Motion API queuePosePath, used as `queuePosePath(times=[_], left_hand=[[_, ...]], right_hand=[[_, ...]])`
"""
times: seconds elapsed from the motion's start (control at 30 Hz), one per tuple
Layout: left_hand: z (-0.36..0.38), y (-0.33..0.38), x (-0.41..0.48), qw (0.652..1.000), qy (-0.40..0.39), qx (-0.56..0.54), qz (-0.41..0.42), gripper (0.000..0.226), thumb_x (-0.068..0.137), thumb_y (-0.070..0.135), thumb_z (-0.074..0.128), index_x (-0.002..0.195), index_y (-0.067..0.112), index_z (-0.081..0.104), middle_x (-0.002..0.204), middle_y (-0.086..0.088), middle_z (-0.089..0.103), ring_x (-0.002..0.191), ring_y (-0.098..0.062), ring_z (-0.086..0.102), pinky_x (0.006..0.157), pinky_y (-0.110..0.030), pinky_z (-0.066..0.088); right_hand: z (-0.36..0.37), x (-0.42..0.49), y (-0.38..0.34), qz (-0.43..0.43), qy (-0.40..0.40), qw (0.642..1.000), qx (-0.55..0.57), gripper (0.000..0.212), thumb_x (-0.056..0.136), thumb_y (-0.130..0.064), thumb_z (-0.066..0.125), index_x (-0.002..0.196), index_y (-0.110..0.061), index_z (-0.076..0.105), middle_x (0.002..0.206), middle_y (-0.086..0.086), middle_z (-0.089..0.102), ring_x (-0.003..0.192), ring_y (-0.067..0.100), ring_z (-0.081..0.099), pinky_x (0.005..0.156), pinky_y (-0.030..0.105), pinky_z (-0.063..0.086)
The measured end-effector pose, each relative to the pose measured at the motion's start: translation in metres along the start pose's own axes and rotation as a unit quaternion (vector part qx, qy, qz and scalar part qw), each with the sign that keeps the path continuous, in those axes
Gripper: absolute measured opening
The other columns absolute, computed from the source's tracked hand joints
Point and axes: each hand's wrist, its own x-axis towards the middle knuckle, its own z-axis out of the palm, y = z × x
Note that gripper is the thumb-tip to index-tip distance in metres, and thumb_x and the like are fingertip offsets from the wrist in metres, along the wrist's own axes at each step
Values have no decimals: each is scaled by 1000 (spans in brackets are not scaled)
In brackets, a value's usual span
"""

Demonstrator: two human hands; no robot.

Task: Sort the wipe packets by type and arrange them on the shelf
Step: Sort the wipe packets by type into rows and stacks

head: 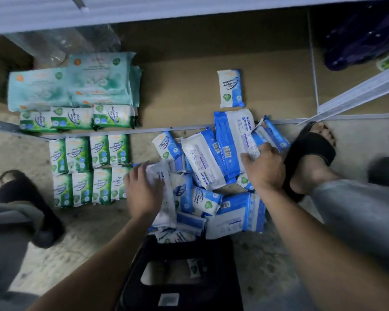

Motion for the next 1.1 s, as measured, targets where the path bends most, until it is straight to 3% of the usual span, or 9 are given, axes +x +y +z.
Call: queuePosePath(times=[0.13,0.27,0.37,0.5,0.67,0.77,0.87,0.93,1.1], left_hand=[[25,52,11,990,-104,-69,60,43,91,19,66,133,16,57,126,-6,60,111,-24,57,90,-37,50],[52,98,23,977,-142,-129,-94,45,86,32,72,124,17,55,107,-1,63,96,-22,61,82,-36,53],[64,118,30,929,-126,-243,-249,56,87,27,75,131,16,43,104,2,53,93,-21,58,74,-29,42],[71,115,41,886,-122,-317,-315,54,85,24,80,121,17,41,96,1,52,76,-13,55,63,-24,43],[70,102,52,894,-208,-277,-284,46,76,39,86,86,14,48,84,-10,59,67,-21,51,61,-31,45],[65,103,46,896,-210,-293,-259,44,75,36,87,95,12,56,94,-8,72,79,-24,69,73,-32,60],[50,109,30,910,-182,-291,-232,37,86,30,79,103,12,52,83,0,63,67,-12,59,45,-14,45],[40,105,22,914,-149,-304,-224,37,87,29,78,107,10,53,91,-4,66,73,-16,62,50,-21,45],[0,83,8,921,-106,-319,-194,30,91,30,73,107,15,53,94,-2,63,78,-17,60,66,-29,44]], right_hand=[[1,-4,-1,43,-17,996,78,45,86,-35,70,116,-4,58,110,20,66,99,36,64,67,32,39],[6,-6,-2,59,-8,993,97,41,83,-30,70,112,-4,56,109,19,68,98,36,64,70,35,46],[8,-2,-1,68,-16,991,118,46,79,-31,75,110,-6,53,110,16,68,101,35,63,75,36,47],[12,5,9,92,-79,976,178,58,71,-40,83,110,-9,53,109,8,69,100,28,65,84,39,53],[15,2,14,112,-161,955,224,38,77,-38,79,101,-12,64,102,1,71,87,20,67,73,32,54],[5,-2,12,135,-175,935,278,35,80,-31,78,104,-12,60,98,-3,67,77,13,61,60,25,46],[-4,-8,13,163,-201,906,334,35,81,-26,80,107,-17,59,104,-2,69,84,15,65,74,30,54],[-10,-15,17,167,-217,896,350,38,80,-25,81,110,-19,60,109,0,70,91,18,68,83,36,57],[-21,-60,52,166,-293,899,280,48,78,-26,82,119,-18,58,115,0,69,92,16,68,74,32,56]])
